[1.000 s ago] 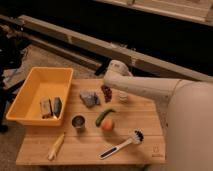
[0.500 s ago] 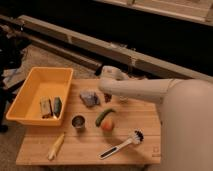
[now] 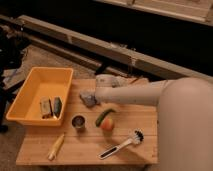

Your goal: Place fork in paper cup

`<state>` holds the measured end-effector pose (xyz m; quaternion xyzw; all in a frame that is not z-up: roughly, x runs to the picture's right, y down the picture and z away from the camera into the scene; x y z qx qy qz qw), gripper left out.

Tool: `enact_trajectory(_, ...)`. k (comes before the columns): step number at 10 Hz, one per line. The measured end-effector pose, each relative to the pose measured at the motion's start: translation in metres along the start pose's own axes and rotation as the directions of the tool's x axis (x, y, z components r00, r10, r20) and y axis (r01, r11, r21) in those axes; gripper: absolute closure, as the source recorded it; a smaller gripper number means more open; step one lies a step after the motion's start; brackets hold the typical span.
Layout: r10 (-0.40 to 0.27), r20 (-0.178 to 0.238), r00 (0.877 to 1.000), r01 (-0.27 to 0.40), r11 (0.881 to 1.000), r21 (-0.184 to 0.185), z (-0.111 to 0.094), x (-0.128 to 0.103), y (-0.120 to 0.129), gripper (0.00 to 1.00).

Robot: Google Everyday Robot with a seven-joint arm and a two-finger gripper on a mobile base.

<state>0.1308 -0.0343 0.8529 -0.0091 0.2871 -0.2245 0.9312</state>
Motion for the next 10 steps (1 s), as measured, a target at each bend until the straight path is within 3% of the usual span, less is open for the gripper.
enact_trajectory(6, -0.027, -0.047, 0.999, 0.029, 0.998, 0.058, -0.006, -0.004, -0.003, 0.20)
enact_trajectory(8, -0.017, -0.043, 0.999, 0.020, 0.997, 0.068, -0.011, 0.000, -0.005, 0.20)
enact_trajectory(10, 0.016, -0.007, 1.000, -0.016, 0.999, 0.045, -0.016, 0.008, -0.003, 0.20)
